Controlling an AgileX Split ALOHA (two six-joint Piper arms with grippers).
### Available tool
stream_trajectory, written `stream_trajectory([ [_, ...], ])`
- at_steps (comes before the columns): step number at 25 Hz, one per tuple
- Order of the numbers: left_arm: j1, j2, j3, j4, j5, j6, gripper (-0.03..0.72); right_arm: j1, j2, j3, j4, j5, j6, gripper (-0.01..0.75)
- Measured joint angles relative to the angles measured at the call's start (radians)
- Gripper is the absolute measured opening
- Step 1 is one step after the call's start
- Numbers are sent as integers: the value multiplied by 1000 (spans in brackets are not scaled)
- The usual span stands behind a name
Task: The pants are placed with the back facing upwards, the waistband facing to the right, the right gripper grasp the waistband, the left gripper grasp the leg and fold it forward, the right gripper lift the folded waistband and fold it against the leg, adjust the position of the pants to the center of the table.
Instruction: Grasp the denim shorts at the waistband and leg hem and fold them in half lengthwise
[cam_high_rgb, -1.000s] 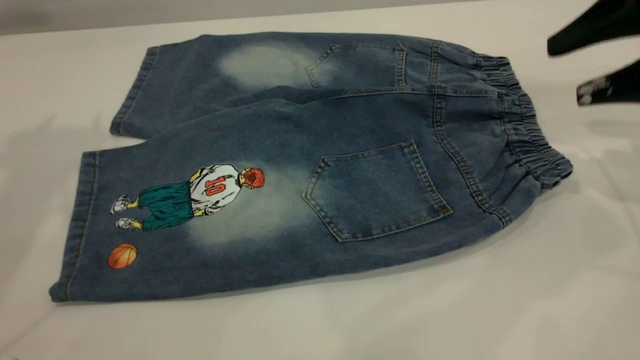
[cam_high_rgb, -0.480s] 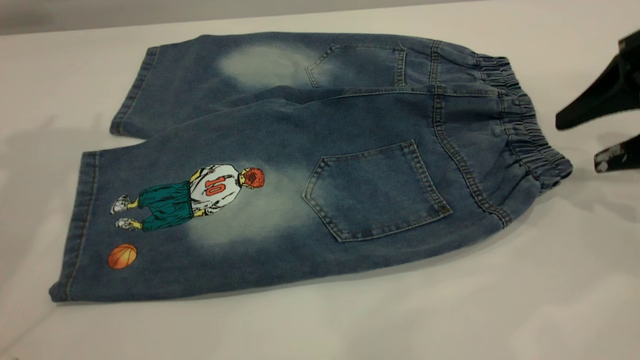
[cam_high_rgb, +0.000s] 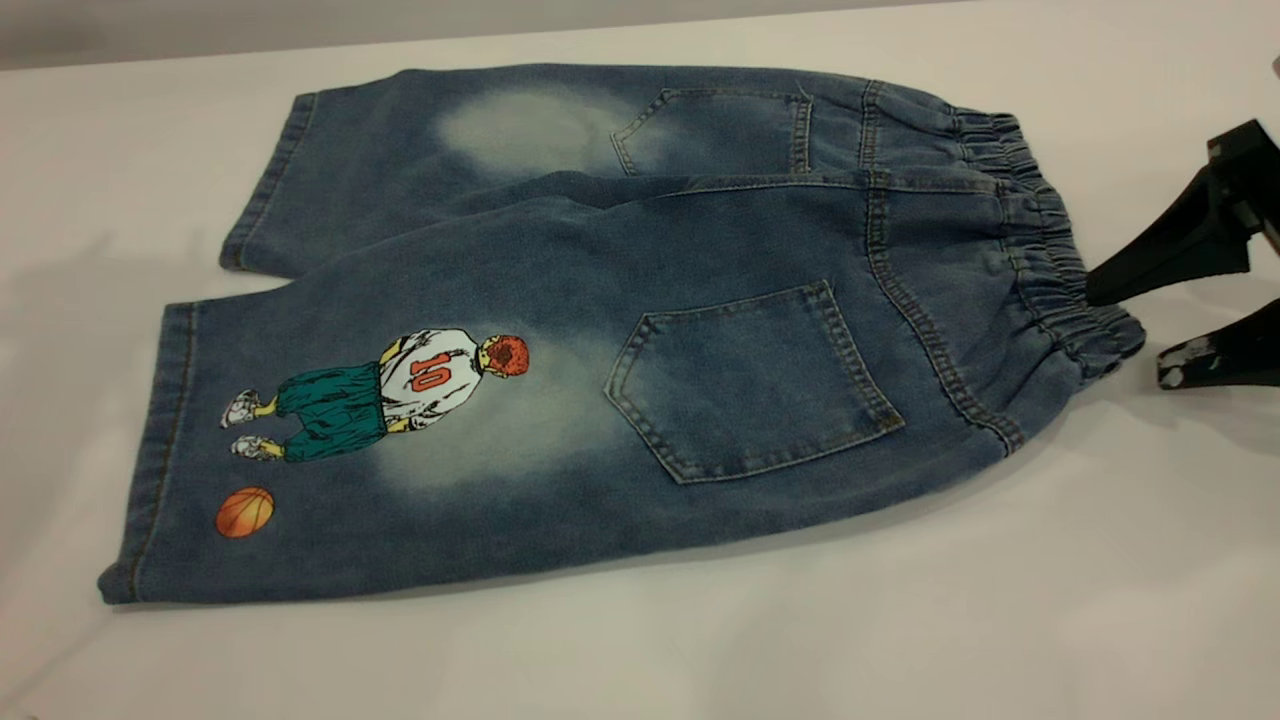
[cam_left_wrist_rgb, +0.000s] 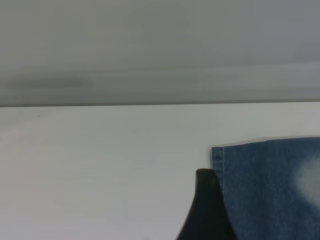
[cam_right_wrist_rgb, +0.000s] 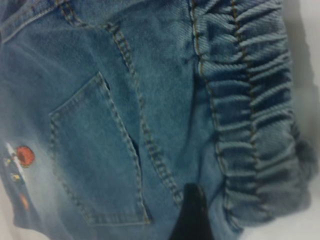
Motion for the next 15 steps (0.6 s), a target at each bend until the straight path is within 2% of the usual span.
stream_trajectory([
  [15,0,0,0,1,5,0,497,1,123,-1,202,112,-218,509],
])
